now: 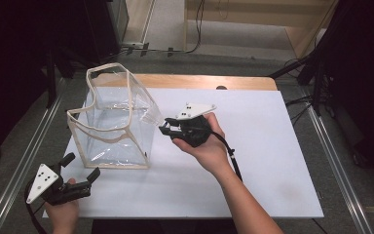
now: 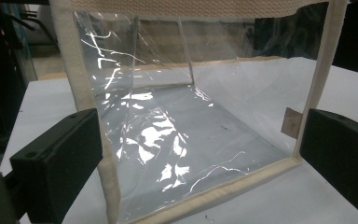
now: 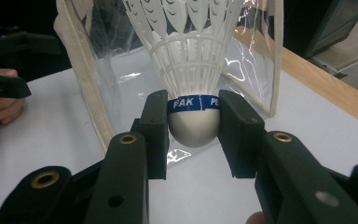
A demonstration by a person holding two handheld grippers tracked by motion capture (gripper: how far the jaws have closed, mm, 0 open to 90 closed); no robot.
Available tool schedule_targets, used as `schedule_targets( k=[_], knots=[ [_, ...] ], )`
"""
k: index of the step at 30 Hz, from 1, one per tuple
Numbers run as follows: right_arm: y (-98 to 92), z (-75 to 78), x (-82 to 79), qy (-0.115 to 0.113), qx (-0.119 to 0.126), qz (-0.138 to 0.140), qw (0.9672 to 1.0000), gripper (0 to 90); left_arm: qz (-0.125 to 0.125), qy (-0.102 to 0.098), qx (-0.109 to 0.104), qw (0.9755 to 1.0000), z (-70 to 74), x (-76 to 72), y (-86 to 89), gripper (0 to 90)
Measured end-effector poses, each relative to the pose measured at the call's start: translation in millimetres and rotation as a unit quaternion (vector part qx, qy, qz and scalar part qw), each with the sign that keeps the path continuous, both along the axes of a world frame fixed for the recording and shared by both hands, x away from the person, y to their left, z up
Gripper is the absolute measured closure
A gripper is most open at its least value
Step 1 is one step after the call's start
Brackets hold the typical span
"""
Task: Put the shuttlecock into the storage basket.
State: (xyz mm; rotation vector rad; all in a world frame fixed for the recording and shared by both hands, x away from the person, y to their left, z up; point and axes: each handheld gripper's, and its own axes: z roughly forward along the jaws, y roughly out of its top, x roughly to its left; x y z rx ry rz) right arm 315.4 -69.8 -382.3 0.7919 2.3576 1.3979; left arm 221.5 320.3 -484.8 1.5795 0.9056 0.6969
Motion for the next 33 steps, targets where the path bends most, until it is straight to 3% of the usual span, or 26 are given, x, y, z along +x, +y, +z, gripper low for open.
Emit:
schedule_targets(
  k=[33],
  knots=[
    [16.4,31.0,4.3,-0.016,0.024,0.015,0.9995,63.1,0.001,0.002,0.000,1.0000,0.1,0.4,-0.1,0.0]
  ],
)
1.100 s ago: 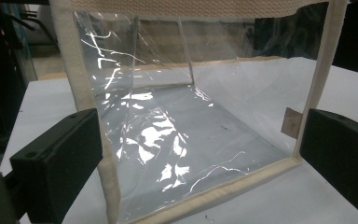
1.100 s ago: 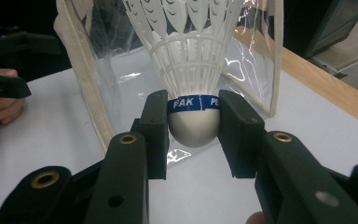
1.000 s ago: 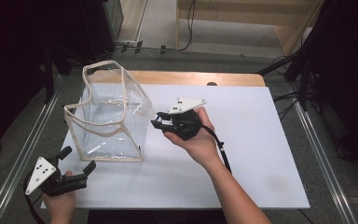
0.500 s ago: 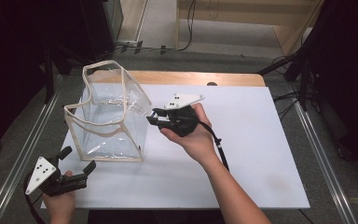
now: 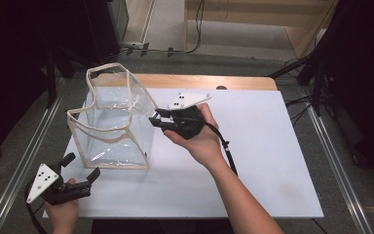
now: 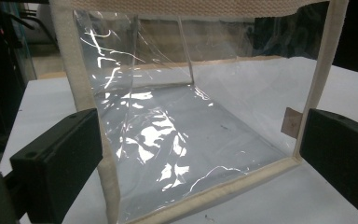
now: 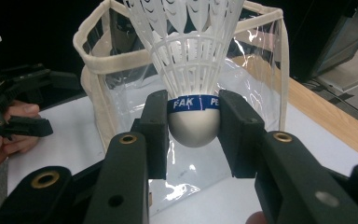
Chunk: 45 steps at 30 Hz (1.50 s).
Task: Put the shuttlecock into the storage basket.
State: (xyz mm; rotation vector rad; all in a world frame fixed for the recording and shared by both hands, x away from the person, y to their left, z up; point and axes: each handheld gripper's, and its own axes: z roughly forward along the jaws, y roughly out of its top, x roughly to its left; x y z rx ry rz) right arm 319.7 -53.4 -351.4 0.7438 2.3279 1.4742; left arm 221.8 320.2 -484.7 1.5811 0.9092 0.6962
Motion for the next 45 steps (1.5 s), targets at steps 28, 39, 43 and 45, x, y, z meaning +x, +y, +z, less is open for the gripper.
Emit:
schedule_targets(
  k=[28,39,43,45],
  knots=[
    [29.9,24.1,0.8,-0.015,0.011,0.018,0.9997,63.1,-0.001,0.000,-0.001,1.0000,0.0,-0.1,0.0,0.0],
    [45.8,28.5,1.0,-0.016,0.014,0.030,0.9993,63.2,-0.001,0.001,0.000,1.0000,0.0,0.1,0.0,0.0],
    [51.7,28.6,1.6,-0.013,0.014,0.033,0.9993,63.1,-0.003,0.000,0.002,1.0000,-0.1,0.1,-0.8,0.0],
    [54.3,28.9,1.8,-0.015,0.014,0.034,0.9992,63.1,-0.002,0.001,0.001,1.0000,-0.1,0.1,-0.7,0.0]
  ],
)
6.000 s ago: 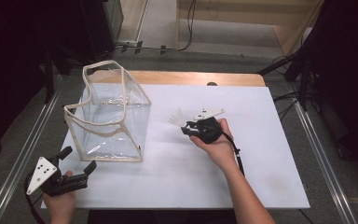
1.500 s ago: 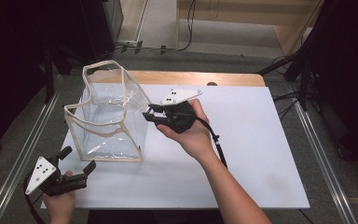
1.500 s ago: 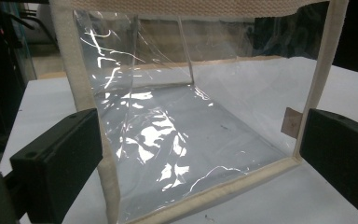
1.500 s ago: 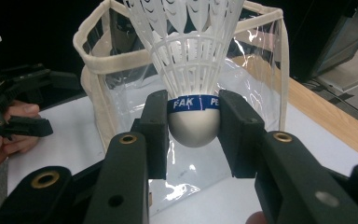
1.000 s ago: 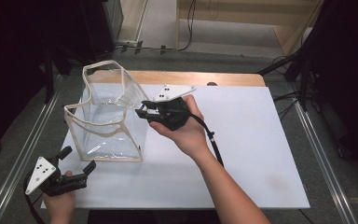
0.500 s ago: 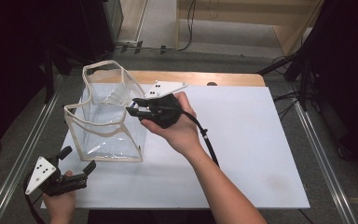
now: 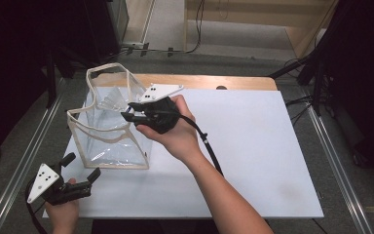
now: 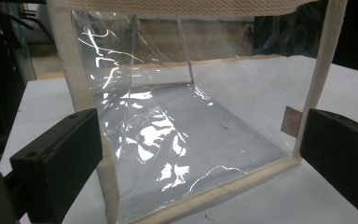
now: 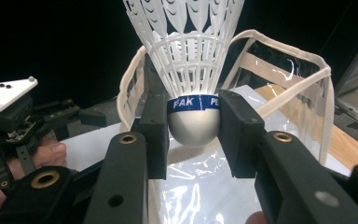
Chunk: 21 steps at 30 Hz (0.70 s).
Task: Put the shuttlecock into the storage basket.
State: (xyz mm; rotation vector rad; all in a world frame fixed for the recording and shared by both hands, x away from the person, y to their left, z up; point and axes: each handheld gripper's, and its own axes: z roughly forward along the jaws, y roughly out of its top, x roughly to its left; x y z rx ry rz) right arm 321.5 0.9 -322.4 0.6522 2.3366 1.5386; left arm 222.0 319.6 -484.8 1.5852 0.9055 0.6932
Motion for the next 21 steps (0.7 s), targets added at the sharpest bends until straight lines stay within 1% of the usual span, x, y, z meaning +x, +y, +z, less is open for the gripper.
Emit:
schedule_targets(
  k=[7,21],
  knots=[
    [11.4,-1.5,0.3,0.002,-0.006,0.010,0.9999,63.1,0.000,0.000,0.000,1.0000,0.2,0.0,0.6,0.0],
    [15.1,-4.5,-0.2,0.010,-0.008,0.014,0.9998,62.9,0.000,0.000,-0.001,1.0000,0.2,0.0,0.8,0.0]
  ],
)
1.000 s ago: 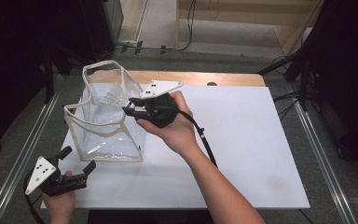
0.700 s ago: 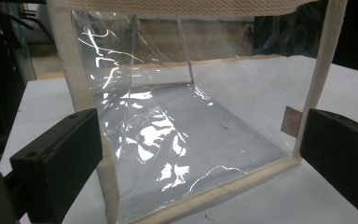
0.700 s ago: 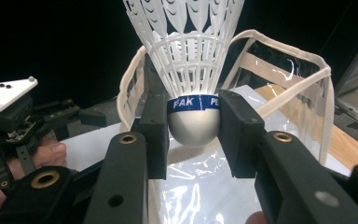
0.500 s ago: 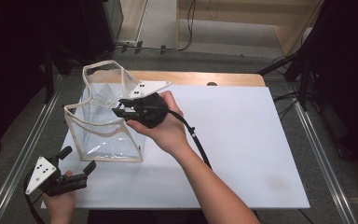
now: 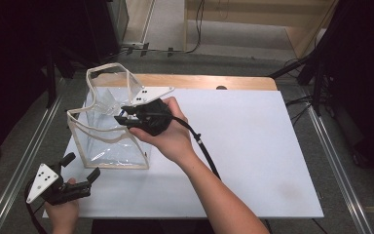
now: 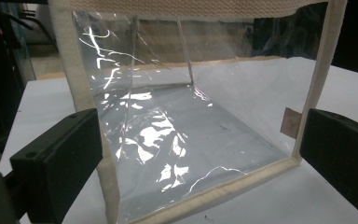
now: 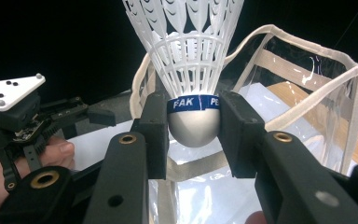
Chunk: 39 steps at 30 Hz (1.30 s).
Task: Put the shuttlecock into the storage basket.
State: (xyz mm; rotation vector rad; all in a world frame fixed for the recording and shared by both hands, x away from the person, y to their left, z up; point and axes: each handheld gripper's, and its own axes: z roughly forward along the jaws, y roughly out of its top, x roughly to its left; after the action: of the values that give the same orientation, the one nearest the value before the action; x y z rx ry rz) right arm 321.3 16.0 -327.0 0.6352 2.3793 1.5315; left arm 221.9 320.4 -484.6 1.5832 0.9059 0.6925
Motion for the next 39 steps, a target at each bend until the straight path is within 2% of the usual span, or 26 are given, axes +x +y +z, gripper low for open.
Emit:
schedule_targets(
  k=[3,6,9,10,14,19,24,25,26,29,34,39],
  knots=[
    [0.1,-1.0,-0.2,0.000,-0.002,0.000,1.0000,61.0,0.000,0.000,0.001,1.0000,0.0,-0.1,0.1,0.0],
    [-0.6,-1.1,-1.5,-0.001,-0.006,-0.005,1.0000,51.5,-0.001,0.000,0.000,1.0000,0.0,0.0,0.2,0.0],
    [-6.2,0.6,-2.0,0.004,0.003,-0.008,1.0000,41.4,-0.001,0.000,0.000,1.0000,0.0,0.0,0.3,0.0],
    [-6.2,0.6,-2.0,0.004,0.003,-0.008,1.0000,41.4,-0.001,-0.001,0.000,1.0000,0.0,0.0,0.3,0.0],
    [-13.8,1.4,-2.7,0.003,0.010,-0.022,0.9997,30.0,-0.001,-0.001,-0.001,1.0000,0.0,0.1,0.2,0.0],
    [-23.2,-1.4,-4.6,0.007,0.014,-0.035,0.9993,12.0,0.000,0.000,-0.001,1.0000,0.0,0.0,-0.4,0.0],
    [-32.8,-6.6,-6.6,0.009,0.021,-0.036,0.9991,7.5,0.000,0.000,-0.001,1.0000,-0.1,0.1,-0.6,0.0],
    [-35.0,-7.5,-6.7,0.007,0.023,-0.036,0.9991,5.7,0.000,0.000,-0.002,1.0000,-0.1,0.1,-0.8,0.0],
    [-36.9,-8.4,-7.3,0.009,0.023,-0.039,0.9990,0.0,0.000,0.000,-0.001,1.0000,-0.1,0.1,-0.8,0.0],
    [-42.7,-11.4,-8.7,0.007,0.024,-0.038,0.9990,0.0,0.000,0.000,-0.002,1.0000,-0.2,0.0,-0.8,0.0],
    [-51.7,-17.8,-11.7,-0.005,0.016,-0.055,0.9983,0.0,-0.001,0.000,0.000,1.0000,-0.1,0.0,-0.7,0.0],
    [-61.4,-25.6,-13.3,0.001,0.017,-0.068,0.9975,0.0,-0.001,0.000,0.001,1.0000,-0.2,0.0,-0.8,0.0]
  ],
)
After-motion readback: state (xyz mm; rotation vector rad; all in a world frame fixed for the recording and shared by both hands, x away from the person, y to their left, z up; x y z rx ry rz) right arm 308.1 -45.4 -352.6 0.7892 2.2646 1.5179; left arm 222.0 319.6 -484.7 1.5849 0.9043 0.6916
